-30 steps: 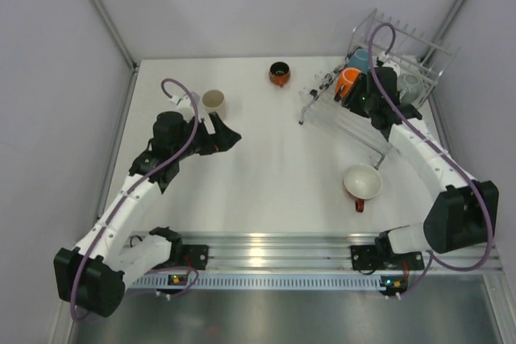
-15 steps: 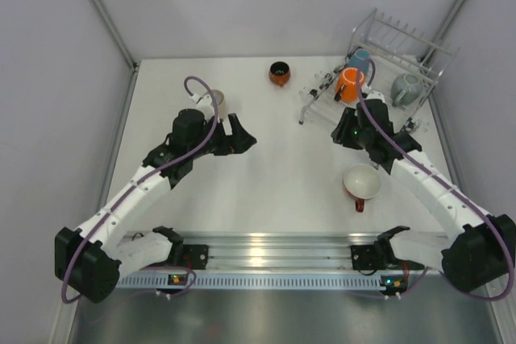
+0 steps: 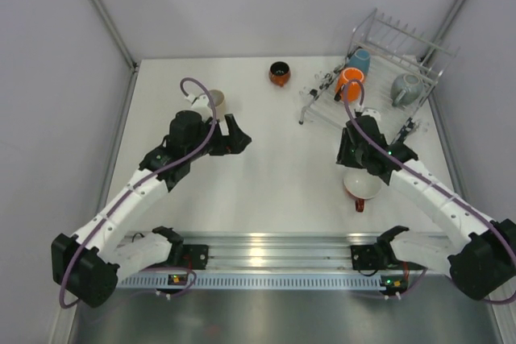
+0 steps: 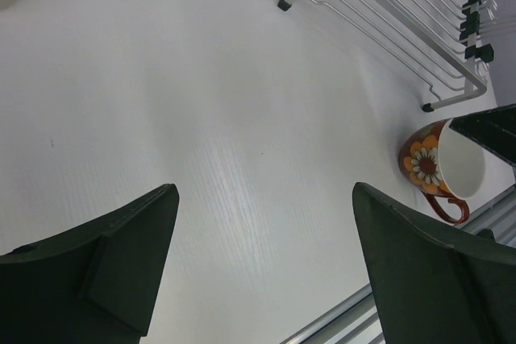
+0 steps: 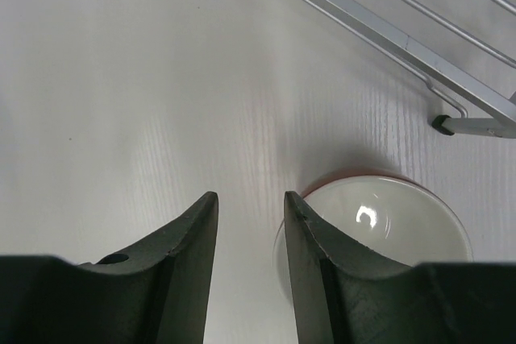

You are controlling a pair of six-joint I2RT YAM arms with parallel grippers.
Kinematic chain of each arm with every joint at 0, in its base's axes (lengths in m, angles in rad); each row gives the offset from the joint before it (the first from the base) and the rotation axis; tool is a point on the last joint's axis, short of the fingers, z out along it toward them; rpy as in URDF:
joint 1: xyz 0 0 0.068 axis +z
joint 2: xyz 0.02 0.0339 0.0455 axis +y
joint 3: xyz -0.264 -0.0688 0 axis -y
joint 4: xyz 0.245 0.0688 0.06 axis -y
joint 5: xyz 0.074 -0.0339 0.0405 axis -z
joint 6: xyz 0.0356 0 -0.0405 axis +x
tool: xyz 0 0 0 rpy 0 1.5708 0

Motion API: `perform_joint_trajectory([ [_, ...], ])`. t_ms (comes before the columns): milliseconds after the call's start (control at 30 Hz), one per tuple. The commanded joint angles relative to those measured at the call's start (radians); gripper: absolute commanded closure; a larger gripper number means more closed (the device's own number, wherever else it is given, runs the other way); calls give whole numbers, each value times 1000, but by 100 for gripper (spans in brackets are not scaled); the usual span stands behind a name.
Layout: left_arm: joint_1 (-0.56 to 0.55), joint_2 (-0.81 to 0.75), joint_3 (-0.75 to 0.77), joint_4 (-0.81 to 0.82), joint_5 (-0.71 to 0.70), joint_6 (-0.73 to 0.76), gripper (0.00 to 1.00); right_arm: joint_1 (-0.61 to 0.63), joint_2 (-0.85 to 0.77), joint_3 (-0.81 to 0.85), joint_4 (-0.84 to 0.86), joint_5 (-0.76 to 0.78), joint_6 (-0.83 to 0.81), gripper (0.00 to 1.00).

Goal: Load the cups into the dish rack

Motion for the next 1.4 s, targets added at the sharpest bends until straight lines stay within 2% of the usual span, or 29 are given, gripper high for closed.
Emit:
perform_joint_trajectory([
  [0, 0, -48, 1, 1, -34, 28, 5, 27, 16, -10, -51, 80, 19, 61],
  [333, 0, -63, 8, -8, -31, 31, 5, 30, 24, -14, -82, 111, 28, 61],
  [500, 0, -68, 2, -11, -34, 29, 5, 32, 27, -48, -53, 47, 28, 62],
  [767, 0, -89, -2, -17, -39, 11, 5, 69, 55, -87, 5, 54, 27, 65],
  [867, 0, -65, -2, -43, -91, -6, 5, 96, 62, -85, 33, 53, 11, 74],
  [1000, 26, -8, 13, -86, -125, -20, 6, 150, 97, -48, 83, 41, -24, 100],
  [1200, 147, 41, 8, -88, -22, -38, 9, 289, 219, 51, 182, 22, -137, 100],
  [1367, 194, 44, 7, -94, 9, -26, 11, 388, 337, 163, 235, 67, -110, 100],
])
